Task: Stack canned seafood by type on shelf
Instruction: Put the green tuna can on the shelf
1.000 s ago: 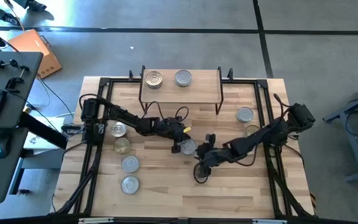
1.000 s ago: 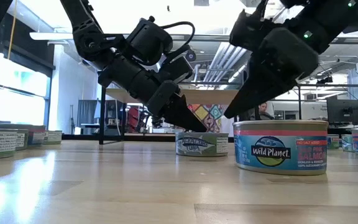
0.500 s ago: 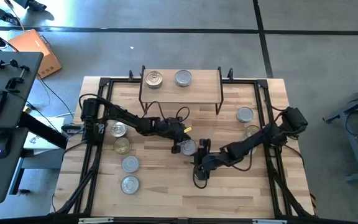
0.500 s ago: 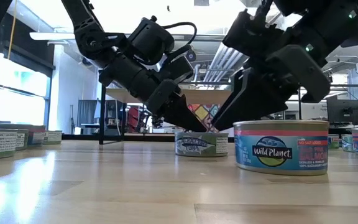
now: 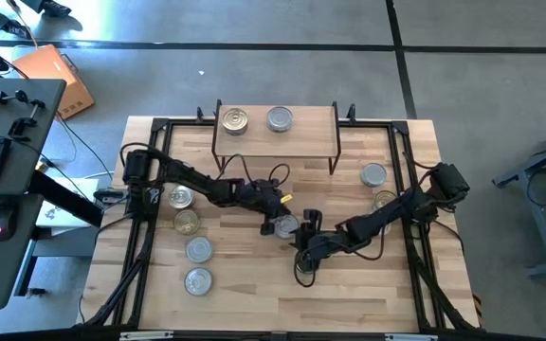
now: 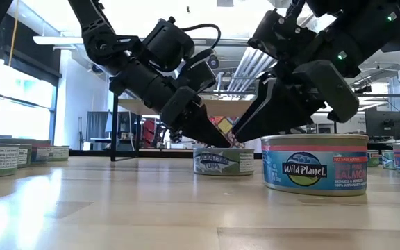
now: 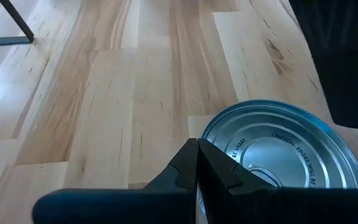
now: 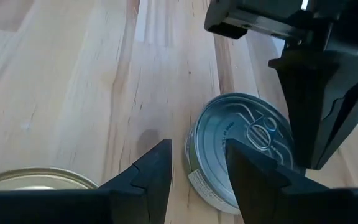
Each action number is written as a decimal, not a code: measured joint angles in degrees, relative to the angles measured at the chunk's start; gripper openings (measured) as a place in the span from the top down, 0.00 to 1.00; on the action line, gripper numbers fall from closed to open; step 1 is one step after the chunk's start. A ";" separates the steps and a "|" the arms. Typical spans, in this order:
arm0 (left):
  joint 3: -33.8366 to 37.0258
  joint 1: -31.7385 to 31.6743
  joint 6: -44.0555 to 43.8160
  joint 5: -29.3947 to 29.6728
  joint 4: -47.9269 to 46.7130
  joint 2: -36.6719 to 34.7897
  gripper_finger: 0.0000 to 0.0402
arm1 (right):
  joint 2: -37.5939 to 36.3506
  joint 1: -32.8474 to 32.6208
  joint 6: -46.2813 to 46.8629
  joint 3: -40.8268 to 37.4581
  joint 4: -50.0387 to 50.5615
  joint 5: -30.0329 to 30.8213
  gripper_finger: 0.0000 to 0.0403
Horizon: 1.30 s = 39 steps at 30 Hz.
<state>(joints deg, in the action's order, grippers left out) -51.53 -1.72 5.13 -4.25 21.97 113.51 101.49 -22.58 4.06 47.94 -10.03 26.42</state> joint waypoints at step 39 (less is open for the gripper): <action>0.32 -1.15 0.08 -0.11 -0.62 1.01 1.00 | 0.07 3.84 -20.77 -0.02 -1.49 3.63 0.65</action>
<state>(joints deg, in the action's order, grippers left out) -51.21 -2.87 5.20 -4.37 21.35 114.52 101.56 -18.74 -16.71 47.92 -11.52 30.05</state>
